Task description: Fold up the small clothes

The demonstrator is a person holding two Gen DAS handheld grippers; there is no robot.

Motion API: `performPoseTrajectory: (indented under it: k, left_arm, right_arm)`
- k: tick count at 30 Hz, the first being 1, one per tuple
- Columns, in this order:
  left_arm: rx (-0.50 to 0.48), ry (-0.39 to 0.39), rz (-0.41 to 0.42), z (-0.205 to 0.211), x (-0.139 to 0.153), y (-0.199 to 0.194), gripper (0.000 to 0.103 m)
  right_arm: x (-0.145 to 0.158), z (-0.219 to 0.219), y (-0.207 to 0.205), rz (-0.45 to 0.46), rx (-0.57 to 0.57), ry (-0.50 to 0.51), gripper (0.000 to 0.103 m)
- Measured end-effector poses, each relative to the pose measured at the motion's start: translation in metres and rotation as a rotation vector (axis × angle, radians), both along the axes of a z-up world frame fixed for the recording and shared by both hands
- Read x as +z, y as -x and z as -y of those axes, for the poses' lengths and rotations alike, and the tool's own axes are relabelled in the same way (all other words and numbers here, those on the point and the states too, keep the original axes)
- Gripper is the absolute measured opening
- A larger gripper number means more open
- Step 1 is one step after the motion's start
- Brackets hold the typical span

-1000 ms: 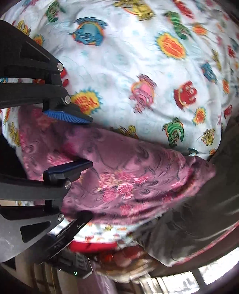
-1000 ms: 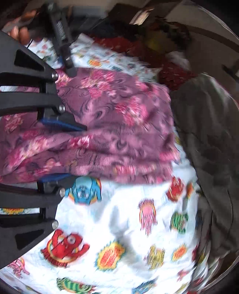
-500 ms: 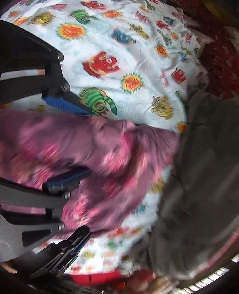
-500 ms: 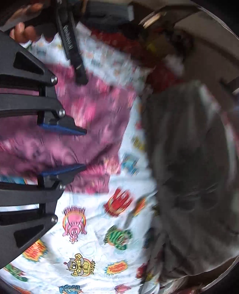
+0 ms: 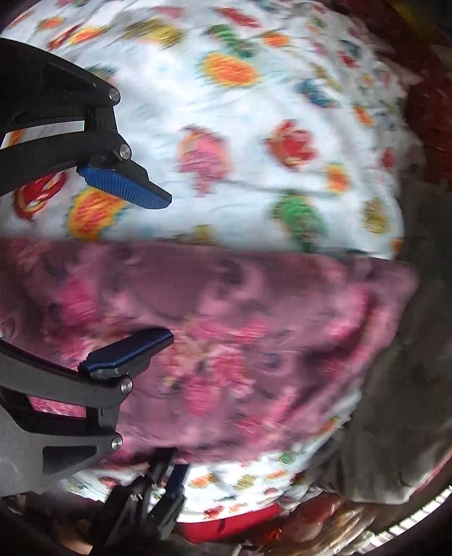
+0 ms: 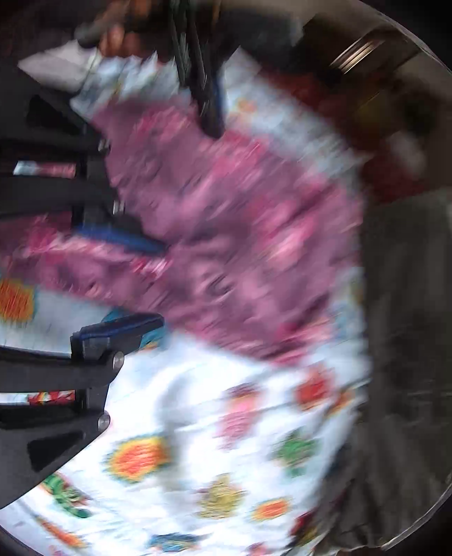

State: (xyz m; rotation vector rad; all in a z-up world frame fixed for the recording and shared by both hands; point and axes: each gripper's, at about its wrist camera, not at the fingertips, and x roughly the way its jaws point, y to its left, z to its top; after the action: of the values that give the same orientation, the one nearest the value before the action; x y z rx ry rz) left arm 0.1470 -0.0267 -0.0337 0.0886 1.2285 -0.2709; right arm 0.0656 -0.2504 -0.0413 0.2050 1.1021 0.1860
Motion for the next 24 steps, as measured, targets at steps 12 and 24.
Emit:
performPoseTrajectory:
  k: [12,24]
  left_arm:
    - [-0.042,-0.162,0.031,-0.018,0.001,0.092,0.073]
    - [-0.067,-0.319,0.212,-0.026,0.011,0.170,0.073]
  right_arm:
    - [0.007,-0.026,0.087,-0.068,-0.039,0.220,0.059]
    - [0.048,-0.042,0.174,0.044,-0.101,0.396,0.091]
